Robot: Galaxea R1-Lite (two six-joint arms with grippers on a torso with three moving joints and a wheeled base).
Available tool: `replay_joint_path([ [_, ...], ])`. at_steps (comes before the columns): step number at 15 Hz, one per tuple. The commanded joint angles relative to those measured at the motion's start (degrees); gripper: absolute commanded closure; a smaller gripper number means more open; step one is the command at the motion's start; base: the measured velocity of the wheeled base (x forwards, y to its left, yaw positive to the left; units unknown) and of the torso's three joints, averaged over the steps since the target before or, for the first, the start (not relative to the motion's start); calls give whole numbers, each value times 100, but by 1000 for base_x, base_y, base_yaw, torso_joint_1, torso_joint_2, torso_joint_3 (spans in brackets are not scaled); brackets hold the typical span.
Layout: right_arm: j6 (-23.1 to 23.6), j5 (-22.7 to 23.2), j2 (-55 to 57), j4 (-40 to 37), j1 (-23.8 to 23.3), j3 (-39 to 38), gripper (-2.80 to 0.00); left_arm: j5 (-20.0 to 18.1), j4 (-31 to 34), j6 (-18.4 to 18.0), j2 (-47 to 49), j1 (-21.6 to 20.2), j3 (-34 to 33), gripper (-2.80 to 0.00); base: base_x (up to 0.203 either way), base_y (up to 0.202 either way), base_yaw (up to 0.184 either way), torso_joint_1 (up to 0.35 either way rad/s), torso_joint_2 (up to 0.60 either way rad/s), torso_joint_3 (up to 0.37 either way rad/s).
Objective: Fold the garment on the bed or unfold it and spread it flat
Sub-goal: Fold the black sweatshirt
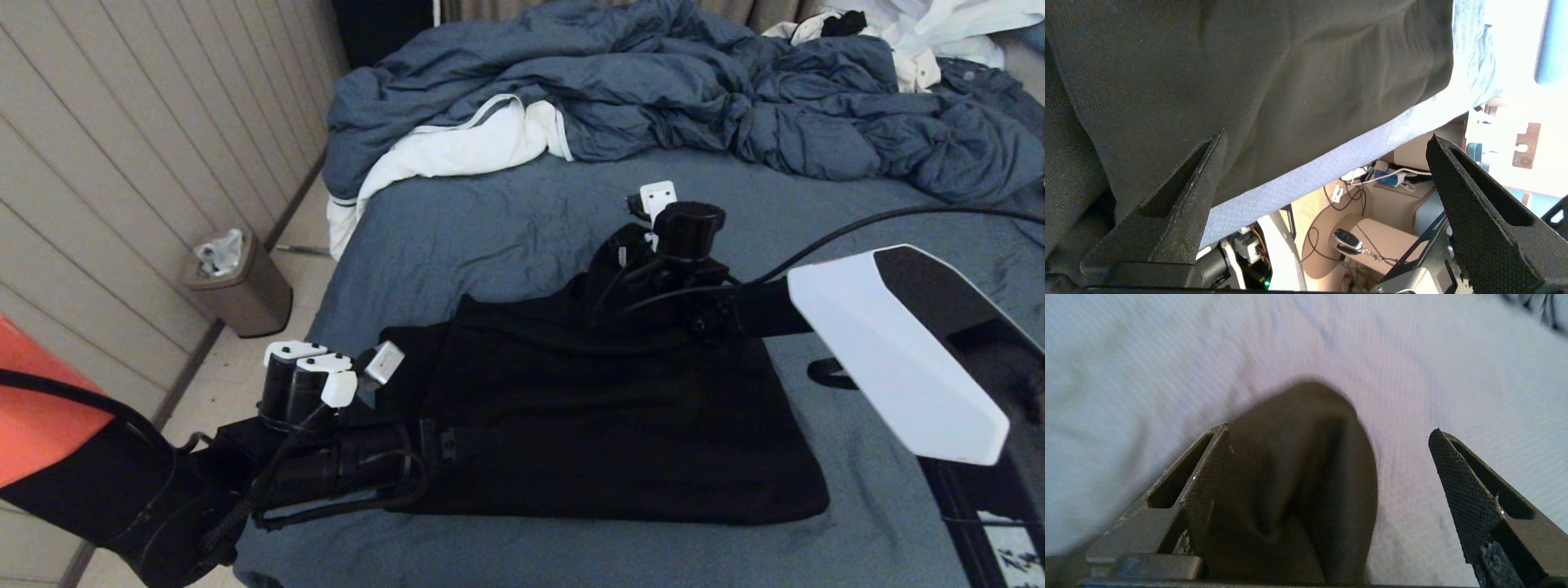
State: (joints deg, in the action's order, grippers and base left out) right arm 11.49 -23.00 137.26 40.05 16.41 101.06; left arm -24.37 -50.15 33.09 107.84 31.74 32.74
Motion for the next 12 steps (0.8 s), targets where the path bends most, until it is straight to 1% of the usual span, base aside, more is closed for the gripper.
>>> replay_joint_path([
  [1,-10,-11,409,21,-90,185,-280,-15,-30,23,59,7,7,-280,0,0,0,0,0,0],
  [4,-100,-29,768,-35,-106,759,-280,-6,-72,23,132,7,13,-280,0,0,0,0,0,0],
  [5,-106,-108,895,-67,-107,993,-280,-6,-102,23,176,7,11,-280,0,0,0,0,0,0],
  [6,-118,-207,952,-190,-111,1070,0,-6,-135,23,189,7,4,-280,0,0,0,0,0,0],
  [7,-160,-222,959,-231,-112,1065,0,-6,-135,23,211,7,4,-280,0,0,0,0,0,0],
  [8,-191,-222,975,-271,-134,1065,-280,-6,-135,23,211,7,4,-280,0,0,0,0,0,0],
  [12,-332,-222,987,-322,-226,1065,-280,-6,-135,23,229,7,4,-280,0,0,0,0,0,0],
])
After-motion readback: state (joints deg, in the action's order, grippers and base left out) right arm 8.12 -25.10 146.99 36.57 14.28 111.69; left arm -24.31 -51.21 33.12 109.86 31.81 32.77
